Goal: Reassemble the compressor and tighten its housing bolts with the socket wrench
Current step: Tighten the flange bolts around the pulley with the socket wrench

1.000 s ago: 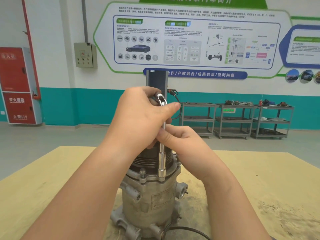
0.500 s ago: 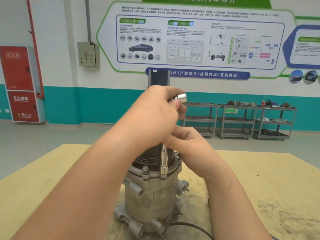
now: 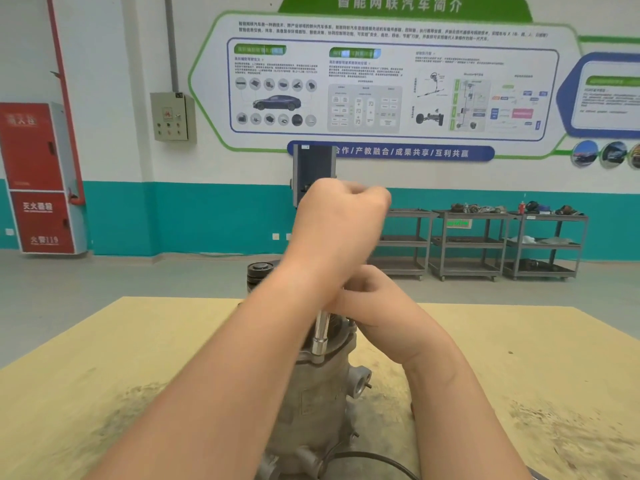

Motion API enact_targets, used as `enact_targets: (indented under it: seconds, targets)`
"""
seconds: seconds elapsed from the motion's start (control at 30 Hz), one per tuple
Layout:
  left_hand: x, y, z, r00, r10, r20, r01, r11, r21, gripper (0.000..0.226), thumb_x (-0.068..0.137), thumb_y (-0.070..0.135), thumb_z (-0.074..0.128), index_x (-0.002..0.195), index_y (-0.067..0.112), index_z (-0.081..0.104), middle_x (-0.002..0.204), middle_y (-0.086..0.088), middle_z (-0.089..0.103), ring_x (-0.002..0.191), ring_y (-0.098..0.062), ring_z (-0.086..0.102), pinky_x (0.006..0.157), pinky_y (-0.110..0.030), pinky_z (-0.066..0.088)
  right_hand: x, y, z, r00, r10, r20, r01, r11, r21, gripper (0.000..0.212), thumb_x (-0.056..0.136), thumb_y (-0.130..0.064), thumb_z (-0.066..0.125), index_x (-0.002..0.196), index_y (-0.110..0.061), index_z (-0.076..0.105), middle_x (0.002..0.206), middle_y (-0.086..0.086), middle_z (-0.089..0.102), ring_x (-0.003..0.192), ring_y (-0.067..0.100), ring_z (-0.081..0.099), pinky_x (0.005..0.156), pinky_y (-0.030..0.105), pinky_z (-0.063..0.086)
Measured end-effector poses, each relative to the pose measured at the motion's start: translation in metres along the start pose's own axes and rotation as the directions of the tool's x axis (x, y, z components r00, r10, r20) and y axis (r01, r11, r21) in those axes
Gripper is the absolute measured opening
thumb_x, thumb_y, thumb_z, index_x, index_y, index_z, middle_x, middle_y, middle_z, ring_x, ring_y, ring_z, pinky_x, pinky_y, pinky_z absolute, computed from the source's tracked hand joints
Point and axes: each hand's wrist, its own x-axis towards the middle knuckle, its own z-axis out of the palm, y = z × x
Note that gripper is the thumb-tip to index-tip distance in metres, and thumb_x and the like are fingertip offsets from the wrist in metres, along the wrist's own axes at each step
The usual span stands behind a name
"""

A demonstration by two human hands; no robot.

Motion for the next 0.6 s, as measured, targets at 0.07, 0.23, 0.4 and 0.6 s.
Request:
enact_targets:
  seconds: [0.07,0.23,0.4,0.6]
  targets:
    - [0.004,-0.009,-0.015,0.961,0.057,0.27,0.032,0.949,-0.315,0.055,0.089,0.016,0.056,0.041,0.016,0.029,0.046,0.0,0.019,0.037,-0.01,0.02,0.039,-0.034,0.023,-0.003,-0.001,-0.002,0.999,-0.028,0.039,0.025,0.998,0.065,0.017,0.084,-0.017,0.063,0.094,-0.02,0.075,0.1,-0.002,0.074,0.104,0.015,0.067,0.097,0.031,0.048]
    - [0.005,-0.017,-0.035,0.879,0.081,0.47,0.325,0.62,-0.714,0.047,0.089,0.027,0.045,0.044,0.02,0.035,0.047,0.006,0.025,0.045,-0.01,0.022,0.049,-0.022,0.023,-0.003,-0.002,-0.001,0.998,-0.055,-0.007,0.055,0.996,0.072,0.009,0.089,-0.011,0.064,0.093,-0.006,0.07,0.086,-0.008,0.072,0.088,0.003,0.065,0.082,0.016,0.048]
    - [-0.008,-0.007,-0.016,0.961,-0.195,-0.198,0.085,0.883,-0.461,0.04,0.1,0.039,0.053,0.067,0.016,0.057,0.043,0.012,0.052,0.045,-0.007,0.053,0.058,-0.026,0.05,-0.001,-0.004,0.0,0.997,-0.071,-0.043,0.073,0.996,0.053,0.01,0.087,-0.006,0.065,0.086,-0.01,0.074,0.099,-0.01,0.07,0.099,0.005,0.064,0.084,0.016,0.048]
    - [-0.005,0.009,-0.009,0.908,-0.377,-0.181,0.192,0.761,-0.62,0.045,0.106,0.038,0.035,0.069,0.015,0.044,0.032,0.01,0.033,0.025,-0.009,0.028,0.036,-0.014,0.022,-0.003,-0.005,0.0,0.995,-0.085,-0.053,0.09,0.992,0.093,0.025,0.08,-0.005,0.072,0.104,-0.011,0.072,0.096,-0.008,0.072,0.092,0.004,0.065,0.08,0.018,0.051]
